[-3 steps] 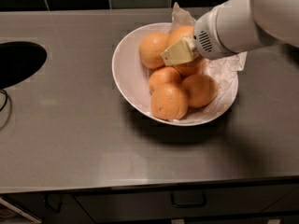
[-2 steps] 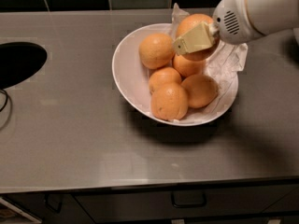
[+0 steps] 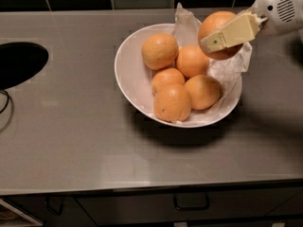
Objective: Pick orange from white bowl
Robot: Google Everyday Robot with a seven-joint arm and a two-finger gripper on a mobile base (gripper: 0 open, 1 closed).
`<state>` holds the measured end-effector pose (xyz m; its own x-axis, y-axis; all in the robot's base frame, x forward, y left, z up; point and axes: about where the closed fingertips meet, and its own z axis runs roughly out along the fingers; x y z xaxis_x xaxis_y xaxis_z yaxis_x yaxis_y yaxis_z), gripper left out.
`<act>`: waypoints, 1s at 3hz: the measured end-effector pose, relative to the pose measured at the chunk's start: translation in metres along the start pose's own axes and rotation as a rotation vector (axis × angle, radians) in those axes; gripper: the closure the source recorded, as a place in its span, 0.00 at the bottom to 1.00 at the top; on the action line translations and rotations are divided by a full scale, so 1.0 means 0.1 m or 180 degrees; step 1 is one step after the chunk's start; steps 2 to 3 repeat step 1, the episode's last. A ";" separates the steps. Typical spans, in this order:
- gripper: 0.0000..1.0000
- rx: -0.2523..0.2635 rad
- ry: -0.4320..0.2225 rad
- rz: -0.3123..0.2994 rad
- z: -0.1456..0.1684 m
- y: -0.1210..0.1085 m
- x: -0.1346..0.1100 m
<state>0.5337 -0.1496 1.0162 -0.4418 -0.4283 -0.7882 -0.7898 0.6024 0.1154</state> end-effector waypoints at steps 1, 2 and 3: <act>1.00 -0.0188 0.0143 -0.0028 -0.02 0.14 0.09; 1.00 -0.0188 0.0143 -0.0028 -0.02 0.14 0.09; 1.00 -0.0188 0.0143 -0.0028 -0.02 0.14 0.09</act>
Offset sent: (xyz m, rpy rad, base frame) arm 0.0000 0.0000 0.0000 0.0000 0.0000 0.0000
